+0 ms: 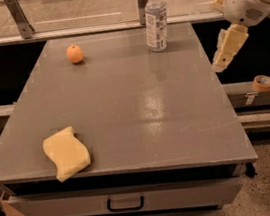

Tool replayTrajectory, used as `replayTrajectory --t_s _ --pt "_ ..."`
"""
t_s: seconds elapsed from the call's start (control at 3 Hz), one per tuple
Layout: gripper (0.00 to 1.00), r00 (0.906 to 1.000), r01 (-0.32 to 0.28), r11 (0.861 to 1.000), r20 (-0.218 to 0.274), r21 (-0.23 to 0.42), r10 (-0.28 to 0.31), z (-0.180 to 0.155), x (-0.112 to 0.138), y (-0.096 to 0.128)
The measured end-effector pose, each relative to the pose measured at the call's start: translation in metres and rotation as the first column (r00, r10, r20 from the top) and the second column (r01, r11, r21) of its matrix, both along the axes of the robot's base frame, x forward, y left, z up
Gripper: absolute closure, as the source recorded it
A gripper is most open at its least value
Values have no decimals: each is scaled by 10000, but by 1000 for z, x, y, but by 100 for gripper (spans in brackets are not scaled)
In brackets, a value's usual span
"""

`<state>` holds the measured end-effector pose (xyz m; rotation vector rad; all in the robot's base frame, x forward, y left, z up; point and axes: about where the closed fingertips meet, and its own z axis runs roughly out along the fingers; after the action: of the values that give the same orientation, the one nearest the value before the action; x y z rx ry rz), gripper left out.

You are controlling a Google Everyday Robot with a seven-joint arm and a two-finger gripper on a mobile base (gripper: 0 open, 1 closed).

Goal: Knock blue plastic bottle over

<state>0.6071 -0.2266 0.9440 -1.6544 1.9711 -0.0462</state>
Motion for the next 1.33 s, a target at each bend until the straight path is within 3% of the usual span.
replayTrajectory --t_s 0.33,0.67,1.0,1.33 --pt "0 9977 -116 9924 680 1225 33 -11 67 5" --pt "0 9952 -118 9677 966 2519 -130 -18 116 17" --pt "0 9952 280 9272 764 3735 -609 -20 149 30" --pt "0 9973 399 8772 353 4784 -646 -19 166 57"
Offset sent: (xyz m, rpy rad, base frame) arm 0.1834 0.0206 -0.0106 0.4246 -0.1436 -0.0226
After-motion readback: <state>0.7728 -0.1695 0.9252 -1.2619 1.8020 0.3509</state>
